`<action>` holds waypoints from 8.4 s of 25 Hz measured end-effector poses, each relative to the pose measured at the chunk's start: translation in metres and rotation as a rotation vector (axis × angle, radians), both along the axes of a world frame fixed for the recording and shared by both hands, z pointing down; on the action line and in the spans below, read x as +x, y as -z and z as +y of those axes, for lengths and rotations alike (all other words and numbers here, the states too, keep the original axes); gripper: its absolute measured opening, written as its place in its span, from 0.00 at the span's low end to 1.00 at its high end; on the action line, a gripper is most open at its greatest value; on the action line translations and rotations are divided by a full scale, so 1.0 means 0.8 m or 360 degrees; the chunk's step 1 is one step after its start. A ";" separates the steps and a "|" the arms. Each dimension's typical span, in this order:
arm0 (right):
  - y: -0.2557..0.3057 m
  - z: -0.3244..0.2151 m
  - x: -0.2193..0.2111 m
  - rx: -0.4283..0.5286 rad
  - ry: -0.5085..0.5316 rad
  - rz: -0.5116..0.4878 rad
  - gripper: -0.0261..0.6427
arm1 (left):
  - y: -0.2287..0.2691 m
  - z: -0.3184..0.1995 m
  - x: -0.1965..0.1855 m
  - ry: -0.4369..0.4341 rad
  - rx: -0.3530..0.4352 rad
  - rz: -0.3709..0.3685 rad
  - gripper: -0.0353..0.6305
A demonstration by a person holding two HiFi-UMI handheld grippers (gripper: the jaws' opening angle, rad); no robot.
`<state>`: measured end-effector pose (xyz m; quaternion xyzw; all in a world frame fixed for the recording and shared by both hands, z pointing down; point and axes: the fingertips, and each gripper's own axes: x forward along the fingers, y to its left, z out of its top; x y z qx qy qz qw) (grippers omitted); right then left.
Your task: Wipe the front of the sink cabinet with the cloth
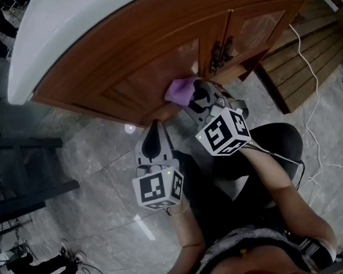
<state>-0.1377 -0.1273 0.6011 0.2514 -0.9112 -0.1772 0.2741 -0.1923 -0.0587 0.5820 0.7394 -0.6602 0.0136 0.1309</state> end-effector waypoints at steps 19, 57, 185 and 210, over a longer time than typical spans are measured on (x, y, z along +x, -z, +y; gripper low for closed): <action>-0.003 -0.035 0.066 0.0001 -0.0197 0.0065 0.28 | -0.001 -0.023 0.031 -0.0123 0.0002 0.0003 0.05; 0.200 -0.013 0.132 -0.0044 -0.0139 -0.0605 0.28 | 0.096 -0.037 0.103 -0.0076 0.0126 -0.0253 0.05; 0.227 -0.156 0.347 0.0333 -0.0319 -0.0576 0.28 | 0.123 -0.155 0.278 -0.0256 0.0169 -0.0294 0.05; 0.140 -0.103 0.196 0.0127 0.0013 -0.0488 0.28 | 0.102 -0.142 0.238 -0.0166 0.0082 -0.0309 0.05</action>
